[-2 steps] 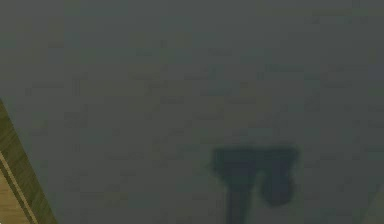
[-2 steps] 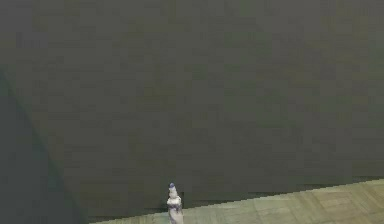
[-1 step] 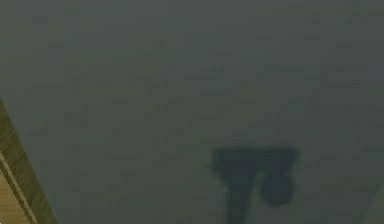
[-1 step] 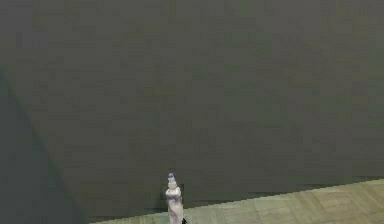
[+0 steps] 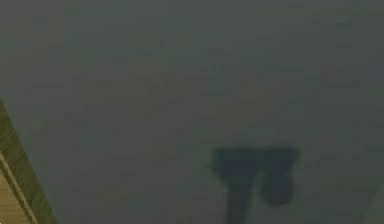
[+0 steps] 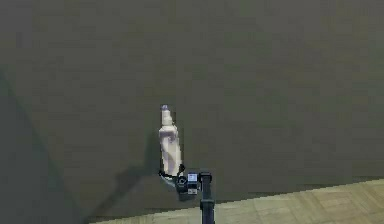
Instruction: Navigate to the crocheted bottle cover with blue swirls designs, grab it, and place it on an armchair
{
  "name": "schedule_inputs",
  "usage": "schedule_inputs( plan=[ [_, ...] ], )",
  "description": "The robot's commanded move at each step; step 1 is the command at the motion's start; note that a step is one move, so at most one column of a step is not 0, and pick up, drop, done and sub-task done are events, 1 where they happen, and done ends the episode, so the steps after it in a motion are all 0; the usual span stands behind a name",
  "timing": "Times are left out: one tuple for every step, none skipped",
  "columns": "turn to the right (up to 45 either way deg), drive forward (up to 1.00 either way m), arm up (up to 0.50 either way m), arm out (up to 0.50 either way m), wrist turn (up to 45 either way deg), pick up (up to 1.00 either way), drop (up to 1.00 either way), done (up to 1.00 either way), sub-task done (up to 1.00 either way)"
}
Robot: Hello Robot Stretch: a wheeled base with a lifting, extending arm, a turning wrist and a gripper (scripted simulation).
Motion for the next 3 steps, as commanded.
schedule_inputs(
  plan=[
    [0.0, 0.0, 0.44, 0.0, 0.0, 0.0, 0.0, 0.0, 0.0],
    [0.0, 0.0, 0.0, 0.0, -45.0, 0.0, 0.0, 0.0, 0.0],
    [0.0, 0.0, 0.0, 0.0, -45.0, 0.0, 0.0, 0.0, 0.0]
  ],
)
